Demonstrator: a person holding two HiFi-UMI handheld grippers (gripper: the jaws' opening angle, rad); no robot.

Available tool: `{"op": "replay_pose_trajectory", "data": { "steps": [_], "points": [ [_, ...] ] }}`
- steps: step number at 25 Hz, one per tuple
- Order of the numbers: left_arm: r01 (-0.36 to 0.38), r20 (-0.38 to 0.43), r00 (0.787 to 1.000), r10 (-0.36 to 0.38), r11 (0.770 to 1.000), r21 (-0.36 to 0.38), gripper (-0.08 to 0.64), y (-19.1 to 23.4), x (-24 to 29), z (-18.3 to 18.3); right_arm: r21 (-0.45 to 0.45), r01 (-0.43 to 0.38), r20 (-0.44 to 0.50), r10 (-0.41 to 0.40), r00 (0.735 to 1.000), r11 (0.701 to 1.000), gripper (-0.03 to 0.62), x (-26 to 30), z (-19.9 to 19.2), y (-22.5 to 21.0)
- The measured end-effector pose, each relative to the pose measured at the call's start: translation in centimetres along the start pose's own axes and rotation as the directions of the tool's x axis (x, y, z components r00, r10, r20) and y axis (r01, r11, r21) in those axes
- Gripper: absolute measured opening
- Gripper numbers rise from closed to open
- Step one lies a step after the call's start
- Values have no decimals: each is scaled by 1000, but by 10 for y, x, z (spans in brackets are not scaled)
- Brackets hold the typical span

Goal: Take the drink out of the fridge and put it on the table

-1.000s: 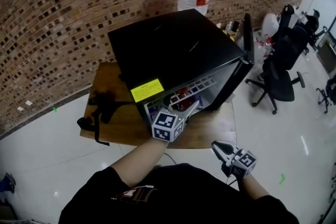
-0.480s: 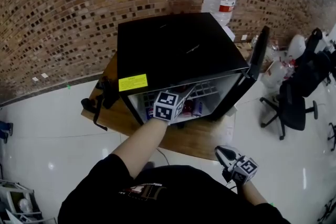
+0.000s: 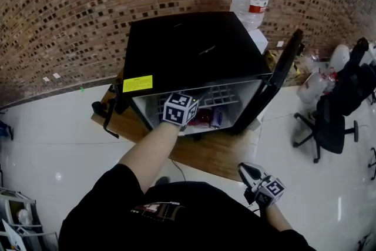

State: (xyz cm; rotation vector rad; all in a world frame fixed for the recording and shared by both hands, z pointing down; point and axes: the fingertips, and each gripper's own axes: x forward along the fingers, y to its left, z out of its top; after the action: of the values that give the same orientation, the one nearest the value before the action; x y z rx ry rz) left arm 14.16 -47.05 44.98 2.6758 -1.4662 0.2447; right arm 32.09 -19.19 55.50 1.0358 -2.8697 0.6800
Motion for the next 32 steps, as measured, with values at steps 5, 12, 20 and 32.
{"op": "replay_pose_trajectory", "data": {
  "steps": [5, 12, 20, 32],
  "points": [
    [100, 45, 994, -101, 995, 21, 330, -30, -25, 7, -4, 3, 10, -3, 1000, 1000, 44, -10, 2, -4],
    [313, 65, 947, -315, 949, 48, 330, -118, -63, -11, 2, 19, 13, -19, 1000, 1000, 44, -18, 1, -13],
    [470, -46, 882, -469, 882, 27, 330, -193, -75, -129, -81, 57, -26, -59, 998, 995, 44, -12, -17, -20],
    [539, -152, 832, -533, 842, 0, 331, -213, -60, -247, -105, 82, -83, -90, 992, 991, 44, 3, -51, -49]
  ]
}}
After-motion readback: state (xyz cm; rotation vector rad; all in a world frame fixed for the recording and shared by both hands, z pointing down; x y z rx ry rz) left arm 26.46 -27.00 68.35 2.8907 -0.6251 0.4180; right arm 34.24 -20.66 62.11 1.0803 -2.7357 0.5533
